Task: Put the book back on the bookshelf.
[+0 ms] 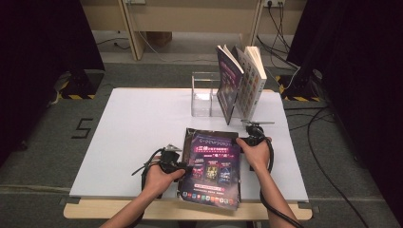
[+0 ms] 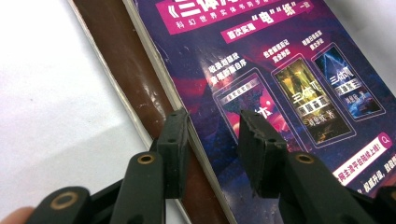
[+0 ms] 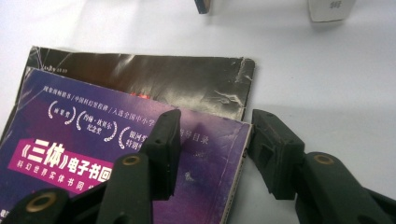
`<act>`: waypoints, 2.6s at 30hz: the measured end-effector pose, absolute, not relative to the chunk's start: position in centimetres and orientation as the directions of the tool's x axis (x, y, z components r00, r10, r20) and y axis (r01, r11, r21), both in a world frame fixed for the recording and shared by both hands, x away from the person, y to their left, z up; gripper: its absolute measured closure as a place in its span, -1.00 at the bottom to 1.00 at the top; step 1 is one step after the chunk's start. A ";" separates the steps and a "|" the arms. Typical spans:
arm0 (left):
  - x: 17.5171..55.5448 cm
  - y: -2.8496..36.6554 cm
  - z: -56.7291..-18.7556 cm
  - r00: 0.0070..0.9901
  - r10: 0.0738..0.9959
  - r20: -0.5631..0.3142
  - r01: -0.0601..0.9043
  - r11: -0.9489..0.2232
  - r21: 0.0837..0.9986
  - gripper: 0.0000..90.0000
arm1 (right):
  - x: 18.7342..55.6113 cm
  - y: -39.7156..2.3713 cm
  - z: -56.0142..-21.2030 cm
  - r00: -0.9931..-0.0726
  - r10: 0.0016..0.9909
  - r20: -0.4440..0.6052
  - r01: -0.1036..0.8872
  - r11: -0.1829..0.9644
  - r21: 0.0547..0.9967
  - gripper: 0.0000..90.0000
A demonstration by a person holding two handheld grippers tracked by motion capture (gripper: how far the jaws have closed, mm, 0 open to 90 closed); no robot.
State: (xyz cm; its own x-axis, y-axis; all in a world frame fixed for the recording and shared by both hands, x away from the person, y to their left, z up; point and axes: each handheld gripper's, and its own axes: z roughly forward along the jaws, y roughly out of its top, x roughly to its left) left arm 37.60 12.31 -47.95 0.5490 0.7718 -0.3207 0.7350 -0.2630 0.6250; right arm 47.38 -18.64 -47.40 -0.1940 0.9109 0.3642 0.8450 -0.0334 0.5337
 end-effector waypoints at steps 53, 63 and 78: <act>35.4 16.4 -46.2 0.593 0.779 -0.205 0.636 -0.297 0.712 0.20 | 46.0 -18.2 -41.7 -0.296 0.790 0.538 0.809 -0.092 0.581 0.85; 34.4 19.0 -47.5 0.548 0.809 -0.211 0.640 -0.243 0.728 0.17 | 45.5 -18.3 -39.8 -0.315 0.797 0.515 0.774 -0.098 0.625 0.85; 34.0 21.9 -47.9 0.464 0.855 -0.231 0.636 -0.140 0.759 0.12 | 44.0 -18.8 -37.4 -0.340 0.809 0.480 0.702 -0.122 0.702 0.85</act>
